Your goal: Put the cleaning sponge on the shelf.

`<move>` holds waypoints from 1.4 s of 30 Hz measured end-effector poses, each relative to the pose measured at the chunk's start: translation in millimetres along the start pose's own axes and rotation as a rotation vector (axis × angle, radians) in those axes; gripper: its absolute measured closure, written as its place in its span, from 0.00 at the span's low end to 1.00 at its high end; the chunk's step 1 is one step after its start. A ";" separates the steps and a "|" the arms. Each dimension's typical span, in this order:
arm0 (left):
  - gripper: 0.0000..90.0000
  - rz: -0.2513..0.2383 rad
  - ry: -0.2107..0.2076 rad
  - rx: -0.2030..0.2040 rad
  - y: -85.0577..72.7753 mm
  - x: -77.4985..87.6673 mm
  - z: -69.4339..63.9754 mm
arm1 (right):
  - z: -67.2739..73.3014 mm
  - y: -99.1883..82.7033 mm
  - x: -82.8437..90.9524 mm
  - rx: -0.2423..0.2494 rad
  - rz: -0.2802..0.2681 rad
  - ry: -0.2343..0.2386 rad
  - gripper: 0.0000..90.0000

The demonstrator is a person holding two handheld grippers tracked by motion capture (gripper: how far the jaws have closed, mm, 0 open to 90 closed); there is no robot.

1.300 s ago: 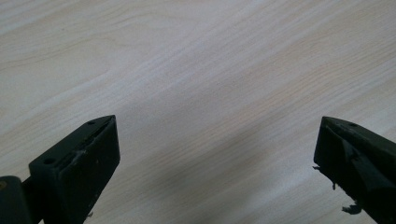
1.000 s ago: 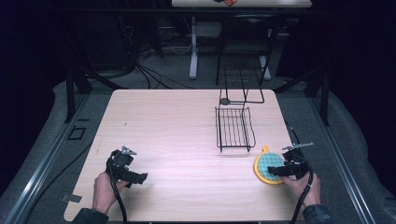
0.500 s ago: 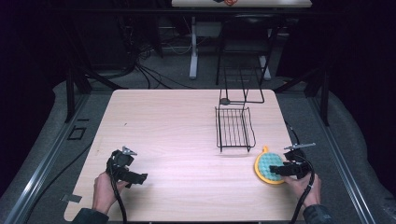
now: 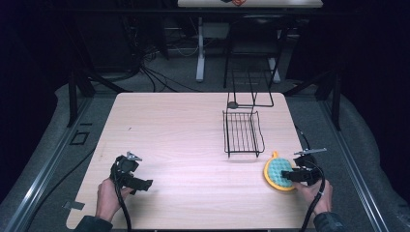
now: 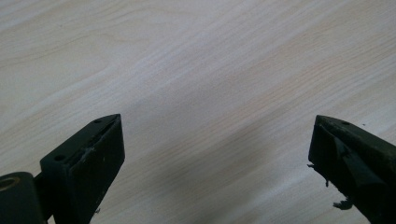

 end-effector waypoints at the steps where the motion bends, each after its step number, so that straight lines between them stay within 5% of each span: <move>1: 0.04 -0.001 0.000 -0.001 0.1 0.1 -0.1 | -0.7 0.0 0.7 -0.002 -0.005 -0.009 0.71; 15: 0.05 -0.007 0.010 0.003 0.4 0.8 0.7 | 2.3 -1.0 2.9 0.002 -0.038 -0.095 0.88; 42: 0.07 -0.022 0.019 0.004 0.9 3.4 1.1 | -0.4 -0.8 25.0 -0.018 -0.148 -0.035 0.98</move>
Point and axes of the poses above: each handheld gripper's, and its own axes: x roughly backward along the jaws, y roughly out of its top, z roughly to its left, the point moved 7 cm from there along -x, roughly forward along the jaws, and after that the axes turned 14 degrees about z, right-handed, at the moved point
